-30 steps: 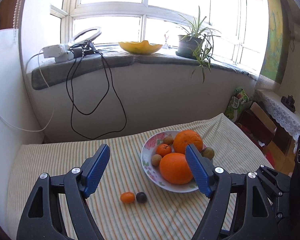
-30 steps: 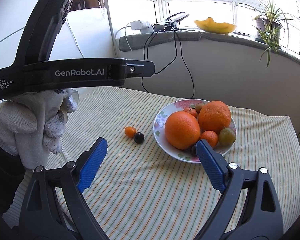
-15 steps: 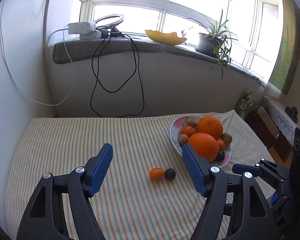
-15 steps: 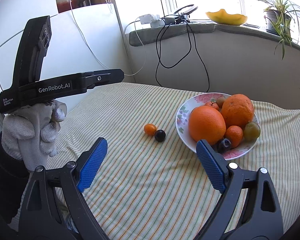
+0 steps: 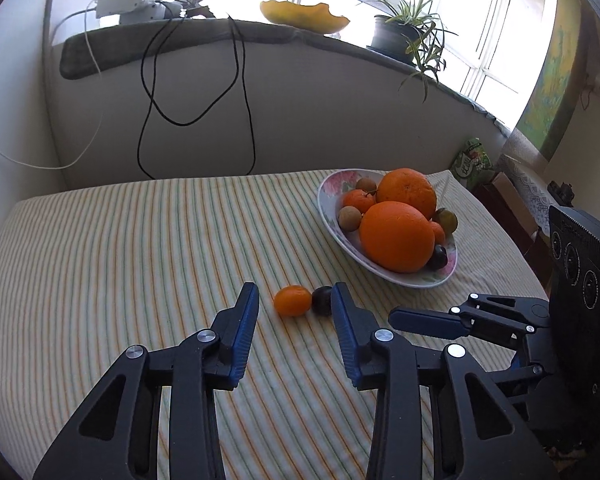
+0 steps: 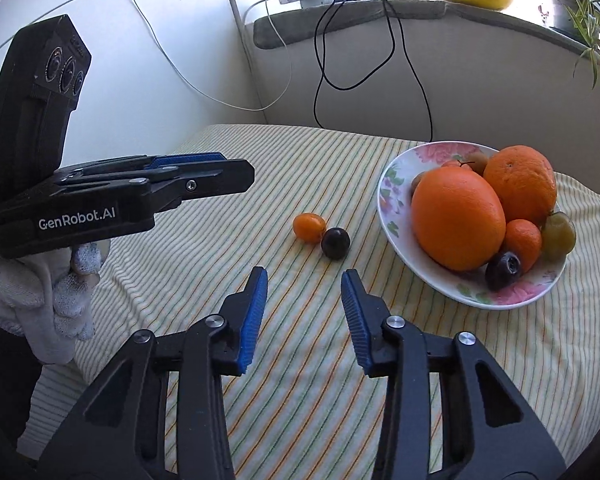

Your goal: Organize fruits

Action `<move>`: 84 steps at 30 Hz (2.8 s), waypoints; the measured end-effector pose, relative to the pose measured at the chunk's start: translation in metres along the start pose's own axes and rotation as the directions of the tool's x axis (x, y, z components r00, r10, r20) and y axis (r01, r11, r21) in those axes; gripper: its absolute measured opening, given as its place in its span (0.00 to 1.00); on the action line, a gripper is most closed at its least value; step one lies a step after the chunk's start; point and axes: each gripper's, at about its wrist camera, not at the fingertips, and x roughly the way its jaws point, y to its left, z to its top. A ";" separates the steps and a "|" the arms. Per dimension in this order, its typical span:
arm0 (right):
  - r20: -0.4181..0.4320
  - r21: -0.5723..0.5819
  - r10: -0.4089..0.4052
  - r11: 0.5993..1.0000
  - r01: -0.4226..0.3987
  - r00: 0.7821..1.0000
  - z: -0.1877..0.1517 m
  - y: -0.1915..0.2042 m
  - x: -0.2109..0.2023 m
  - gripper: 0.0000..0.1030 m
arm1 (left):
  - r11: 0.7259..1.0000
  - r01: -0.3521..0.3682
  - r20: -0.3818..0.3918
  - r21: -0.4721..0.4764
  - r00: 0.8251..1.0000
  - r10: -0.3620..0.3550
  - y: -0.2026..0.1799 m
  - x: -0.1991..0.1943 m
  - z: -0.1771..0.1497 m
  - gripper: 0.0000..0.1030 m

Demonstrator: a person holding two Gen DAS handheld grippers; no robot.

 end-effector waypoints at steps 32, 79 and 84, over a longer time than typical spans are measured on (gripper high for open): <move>-0.065 -0.040 -0.109 0.994 0.106 0.992 0.019 0.003 0.055 0.28 | 0.998 0.062 -0.105 -0.015 0.992 -0.063 0.011 0.053 0.000 0.23; 0.057 0.025 -0.044 0.999 0.042 0.997 0.010 -0.019 -0.017 0.17 | 0.997 0.067 0.006 -0.023 0.998 -0.067 -0.005 0.041 0.039 0.22; 0.090 0.050 -0.060 0.997 0.056 0.994 0.015 -0.033 -0.031 0.17 | 0.996 0.083 0.012 -0.012 0.996 -0.083 -0.017 0.050 0.051 0.17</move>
